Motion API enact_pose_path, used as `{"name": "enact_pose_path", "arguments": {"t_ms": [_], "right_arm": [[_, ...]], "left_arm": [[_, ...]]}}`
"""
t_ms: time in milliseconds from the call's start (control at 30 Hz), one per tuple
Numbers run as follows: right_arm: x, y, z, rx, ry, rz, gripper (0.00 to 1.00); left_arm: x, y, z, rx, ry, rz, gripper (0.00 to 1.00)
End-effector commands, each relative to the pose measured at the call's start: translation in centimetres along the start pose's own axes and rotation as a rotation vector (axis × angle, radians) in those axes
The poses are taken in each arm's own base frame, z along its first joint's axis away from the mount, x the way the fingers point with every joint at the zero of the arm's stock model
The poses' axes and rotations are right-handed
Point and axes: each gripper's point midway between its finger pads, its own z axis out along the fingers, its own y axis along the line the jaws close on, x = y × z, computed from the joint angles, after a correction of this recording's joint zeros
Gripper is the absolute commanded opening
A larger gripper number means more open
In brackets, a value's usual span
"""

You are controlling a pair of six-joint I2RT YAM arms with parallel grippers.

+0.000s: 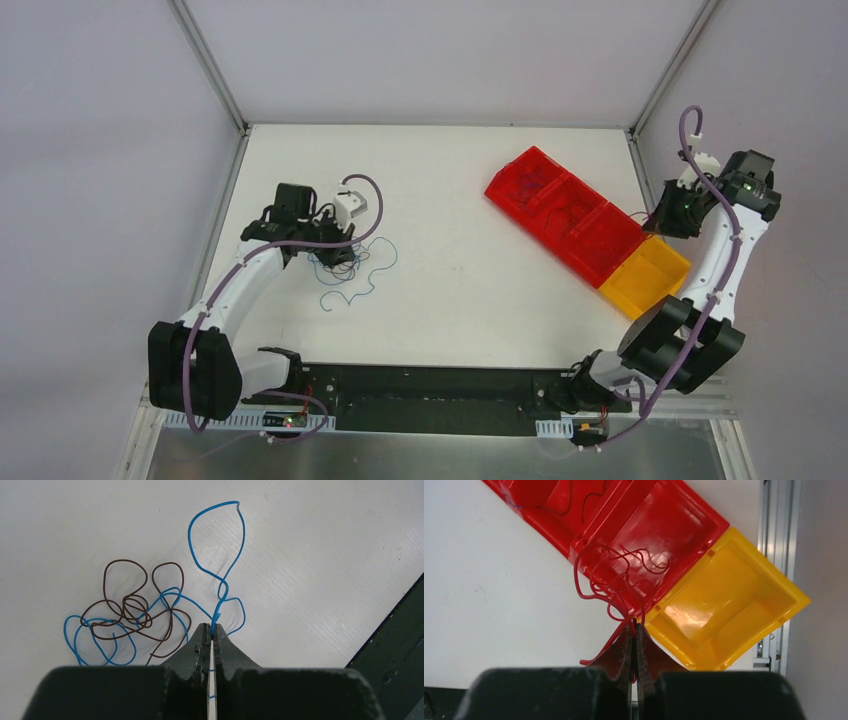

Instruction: Untangle the cables

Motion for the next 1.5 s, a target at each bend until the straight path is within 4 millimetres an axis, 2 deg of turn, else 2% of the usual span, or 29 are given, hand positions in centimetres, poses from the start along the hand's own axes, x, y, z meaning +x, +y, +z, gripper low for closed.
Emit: {"name": "enact_pose_path", "arguments": {"t_ms": [0, 100, 200, 300, 367, 400, 467, 567, 667, 767, 967, 1067, 1167, 1300, 1467], "right_arm": [[-2.8, -2.9, 2.6, 0.098, -0.066, -0.023, 0.00], [-3.8, -4.0, 3.7, 0.128, -0.075, -0.042, 0.00], [-3.6, -4.1, 5.0, 0.116, -0.014, -0.068, 0.01], [-2.5, -2.6, 5.4, 0.039, 0.082, -0.057, 0.32], [-2.3, -0.8, 4.4, -0.040, 0.110, -0.032, 0.53], [-2.4, 0.4, 3.7, -0.086, 0.108, -0.027, 0.63], [-2.9, 3.0, 1.7, -0.179, 0.060, -0.019, 0.76], [-3.2, 7.8, -0.3, -0.336, -0.009, -0.038, 0.87], [-3.1, 13.3, -1.7, -0.497, -0.044, -0.070, 0.92], [-3.1, 19.0, -3.0, -0.645, -0.085, -0.114, 0.94], [-1.6, 30.3, -6.3, -0.918, -0.152, -0.292, 0.98], [-0.7, 34.4, -7.2, -1.016, -0.173, -0.353, 0.99], [0.5, 37.8, -7.3, -1.096, -0.194, -0.400, 0.99], [2.7, 41.8, -6.2, -1.169, -0.197, -0.484, 0.99], [4.7, 45.1, -3.7, -1.160, -0.285, -0.670, 0.99]], "left_arm": [[-1.5, -0.6, -0.9, -0.004, -0.039, -0.002, 0.00], [-1.3, -0.6, -0.9, -0.004, -0.032, -0.004, 0.00], [-1.5, -0.7, -0.8, 0.002, -0.030, -0.004, 0.00], [-2.3, -1.3, -0.8, 0.028, -0.045, -0.005, 0.00], [-3.4, -2.2, -1.0, 0.068, -0.069, -0.023, 0.00], [-4.1, -3.0, -1.2, 0.098, -0.084, -0.030, 0.00], [-6.0, -5.0, -1.6, 0.163, -0.117, -0.028, 0.00], [-9.1, -8.6, -2.2, 0.268, -0.162, 0.012, 0.00], [-12.3, -11.2, -3.1, 0.356, -0.206, 0.031, 0.00], [-15.2, -12.5, -4.1, 0.410, -0.249, 0.037, 0.00], [-18.8, -14.1, -5.9, 0.509, -0.303, 0.048, 0.00], [-20.0, -15.1, -6.6, 0.570, -0.312, 0.036, 0.00], [-20.7, -15.8, -6.8, 0.603, -0.318, 0.031, 0.00], [-21.6, -16.0, -7.1, 0.616, -0.334, 0.014, 0.00], [-22.2, -16.3, -7.9, 0.621, -0.357, 0.021, 0.00]]}}
